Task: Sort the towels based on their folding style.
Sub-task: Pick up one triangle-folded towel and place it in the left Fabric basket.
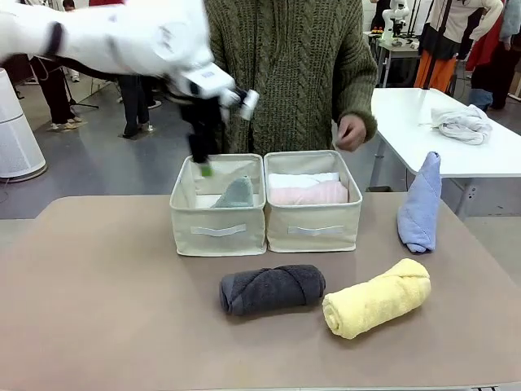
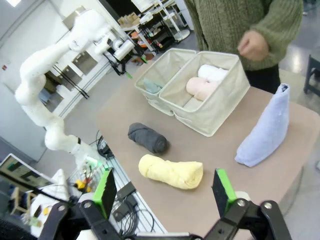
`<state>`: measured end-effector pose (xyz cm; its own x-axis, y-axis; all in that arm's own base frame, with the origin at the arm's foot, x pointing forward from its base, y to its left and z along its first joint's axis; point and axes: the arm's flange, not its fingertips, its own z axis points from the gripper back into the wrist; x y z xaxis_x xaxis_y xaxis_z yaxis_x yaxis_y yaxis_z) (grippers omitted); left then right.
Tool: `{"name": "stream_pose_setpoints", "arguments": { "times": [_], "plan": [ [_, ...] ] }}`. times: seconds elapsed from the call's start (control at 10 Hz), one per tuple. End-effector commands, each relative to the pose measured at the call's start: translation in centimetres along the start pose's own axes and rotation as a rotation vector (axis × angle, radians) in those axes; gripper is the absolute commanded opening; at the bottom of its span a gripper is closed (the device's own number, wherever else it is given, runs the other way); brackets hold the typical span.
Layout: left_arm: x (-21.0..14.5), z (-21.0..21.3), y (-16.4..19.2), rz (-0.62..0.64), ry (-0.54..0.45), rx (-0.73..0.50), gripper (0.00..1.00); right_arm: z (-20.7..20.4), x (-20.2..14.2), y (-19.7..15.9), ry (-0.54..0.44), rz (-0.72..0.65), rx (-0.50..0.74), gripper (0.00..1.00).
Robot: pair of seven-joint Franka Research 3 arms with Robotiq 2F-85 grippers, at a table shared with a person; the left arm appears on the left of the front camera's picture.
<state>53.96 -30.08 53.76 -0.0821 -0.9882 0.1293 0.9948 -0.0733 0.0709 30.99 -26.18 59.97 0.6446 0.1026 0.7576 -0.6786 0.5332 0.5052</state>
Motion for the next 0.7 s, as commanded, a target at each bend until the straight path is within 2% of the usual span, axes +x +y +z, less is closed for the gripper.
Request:
{"name": "stream_pose_setpoints", "arguments": {
  "times": [0.0,0.1,0.4,0.6],
  "plan": [
    [-10.2,4.0,-5.8,0.022,-0.071,-0.018,1.0,0.1,0.1,-0.1,-0.019,0.018,0.014,1.0],
    [-13.7,5.0,-6.6,0.046,-0.107,-0.038,1.0,0.1,0.1,-0.1,-0.019,0.018,0.014,1.0],
    [-21.5,7.3,-10.7,0.151,-0.182,0.05,1.0,0.1,0.1,-0.1,-0.019,0.018,0.014,1.0],
    [-21.6,7.8,-12.7,0.103,-0.162,0.107,1.0,0.1,0.1,-0.1,-0.019,0.018,0.014,1.0]
  ]
}}
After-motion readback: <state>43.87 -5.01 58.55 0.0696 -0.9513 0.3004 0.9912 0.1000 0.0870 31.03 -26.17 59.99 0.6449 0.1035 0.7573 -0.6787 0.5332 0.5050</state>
